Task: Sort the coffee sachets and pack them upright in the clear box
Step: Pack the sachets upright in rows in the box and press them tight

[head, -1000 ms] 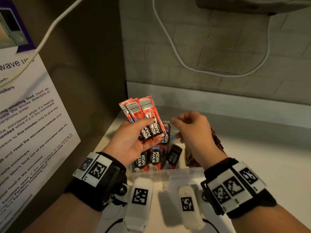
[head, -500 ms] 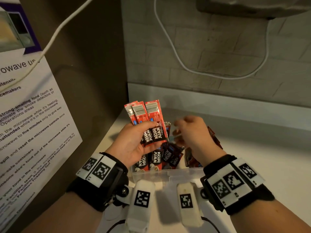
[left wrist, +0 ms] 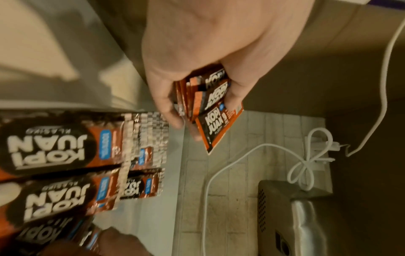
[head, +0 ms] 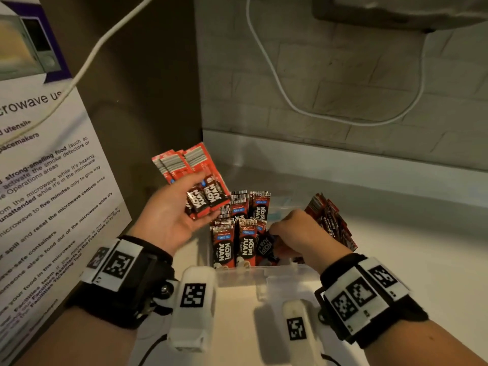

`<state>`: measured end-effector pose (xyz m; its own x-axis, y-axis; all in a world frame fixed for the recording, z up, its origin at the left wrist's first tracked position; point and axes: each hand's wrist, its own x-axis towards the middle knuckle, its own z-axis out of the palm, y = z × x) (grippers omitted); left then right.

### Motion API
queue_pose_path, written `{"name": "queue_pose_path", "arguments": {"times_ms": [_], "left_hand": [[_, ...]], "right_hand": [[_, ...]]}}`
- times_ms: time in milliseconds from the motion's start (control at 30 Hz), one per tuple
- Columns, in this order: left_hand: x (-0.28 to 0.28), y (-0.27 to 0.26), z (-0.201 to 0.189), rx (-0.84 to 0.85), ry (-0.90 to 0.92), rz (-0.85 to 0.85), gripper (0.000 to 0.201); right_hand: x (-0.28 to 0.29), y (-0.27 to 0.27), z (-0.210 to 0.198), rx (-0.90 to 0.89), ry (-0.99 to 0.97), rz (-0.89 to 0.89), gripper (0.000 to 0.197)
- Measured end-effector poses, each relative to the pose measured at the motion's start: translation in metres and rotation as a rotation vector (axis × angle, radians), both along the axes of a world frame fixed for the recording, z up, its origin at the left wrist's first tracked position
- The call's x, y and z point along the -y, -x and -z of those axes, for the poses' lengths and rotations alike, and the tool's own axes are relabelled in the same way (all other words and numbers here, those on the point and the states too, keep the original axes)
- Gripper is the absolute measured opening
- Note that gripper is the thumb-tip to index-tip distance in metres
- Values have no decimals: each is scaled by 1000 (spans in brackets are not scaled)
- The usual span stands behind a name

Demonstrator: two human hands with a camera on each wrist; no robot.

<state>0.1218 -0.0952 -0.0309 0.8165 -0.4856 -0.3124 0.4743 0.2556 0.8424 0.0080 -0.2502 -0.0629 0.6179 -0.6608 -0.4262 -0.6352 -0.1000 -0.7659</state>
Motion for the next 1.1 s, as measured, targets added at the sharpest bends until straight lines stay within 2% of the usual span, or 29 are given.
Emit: {"name": "queue_pose_path", "arguments": {"times_ms": [100, 233, 400, 533, 733, 867, 1100], "left_hand": [[-7, -7, -1, 27, 3, -117, 4], [-11, -7, 1, 13, -6, -190, 6], [-11, -2, 8, -44, -16, -127, 11], [-6, 2, 12, -72, -39, -88, 13], [-4, 4, 13, -109, -39, -74, 13], [-3, 3, 14, -119, -44, -71, 11], [-4, 1, 15, -128, -61, -69, 9]], "right_hand": [[-6, -1, 5, 62, -96, -21, 22], [-12, -9, 9, 9, -75, -97, 11], [-17, -14, 12, -4, -86, -106, 16], [-17, -17, 13, 47, -91, -80, 23], [-20, -17, 13, 123, -103, -96, 24], [-23, -22, 14, 168, -64, -136, 18], [-24, -27, 19, 256, 58, -21, 30]]}}
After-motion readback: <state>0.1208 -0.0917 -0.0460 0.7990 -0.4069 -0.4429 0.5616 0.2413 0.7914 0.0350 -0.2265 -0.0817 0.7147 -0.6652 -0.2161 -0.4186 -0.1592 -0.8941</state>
